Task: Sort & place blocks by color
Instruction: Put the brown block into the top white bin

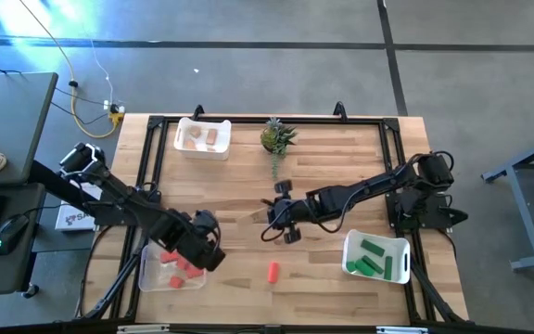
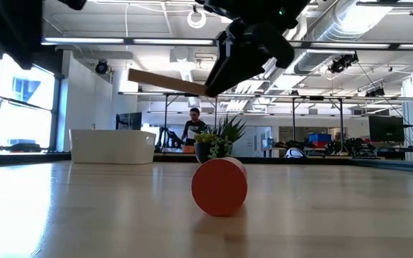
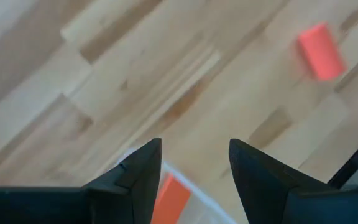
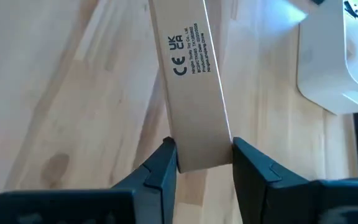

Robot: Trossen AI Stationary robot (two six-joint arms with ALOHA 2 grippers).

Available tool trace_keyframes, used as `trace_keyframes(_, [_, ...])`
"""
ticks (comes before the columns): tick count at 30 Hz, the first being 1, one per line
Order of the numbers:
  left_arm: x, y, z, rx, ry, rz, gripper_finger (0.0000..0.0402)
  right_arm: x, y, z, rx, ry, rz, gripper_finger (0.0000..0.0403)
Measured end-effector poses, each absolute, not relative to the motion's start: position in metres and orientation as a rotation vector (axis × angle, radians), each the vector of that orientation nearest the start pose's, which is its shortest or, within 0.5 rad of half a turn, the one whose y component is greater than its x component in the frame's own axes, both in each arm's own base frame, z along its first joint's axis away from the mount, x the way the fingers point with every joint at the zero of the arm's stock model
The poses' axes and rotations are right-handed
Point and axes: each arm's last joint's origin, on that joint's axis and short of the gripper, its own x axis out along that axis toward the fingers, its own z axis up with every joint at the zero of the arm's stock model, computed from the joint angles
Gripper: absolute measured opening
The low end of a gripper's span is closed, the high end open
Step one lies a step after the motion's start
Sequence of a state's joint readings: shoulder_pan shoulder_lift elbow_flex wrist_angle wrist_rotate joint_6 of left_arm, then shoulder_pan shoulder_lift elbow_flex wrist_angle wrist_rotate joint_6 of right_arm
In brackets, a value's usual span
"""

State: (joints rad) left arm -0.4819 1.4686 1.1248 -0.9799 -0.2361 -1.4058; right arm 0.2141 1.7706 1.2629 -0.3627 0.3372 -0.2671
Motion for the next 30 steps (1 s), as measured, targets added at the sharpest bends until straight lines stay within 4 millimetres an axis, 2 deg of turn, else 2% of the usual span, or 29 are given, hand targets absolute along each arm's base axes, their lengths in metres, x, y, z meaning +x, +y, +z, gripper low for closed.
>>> trace_keyframes(11, [0.245, -0.055, 0.277, -0.837, 0.936, 0.694, 0.0174, 0.372, 0.066, 0.225, -0.536, 0.837, -0.132, 0.0096])
trace_keyframes(17, [0.251, -0.024, 0.292, -0.888, 0.862, 0.595, 0.0174, 0.376, 0.066, 0.23, -0.532, 0.773, -0.183, 0.0096])
trace_keyframes(22, [0.253, 0.001, 0.295, -0.905, 0.873, 0.544, 0.0174, 0.379, 0.066, 0.234, -0.519, 0.725, -0.22, 0.0096])
trace_keyframes(30, [0.251, 0.026, 0.294, -0.902, 0.903, 0.51, 0.0175, 0.382, 0.065, 0.248, -0.542, 0.732, -0.276, 0.0093])
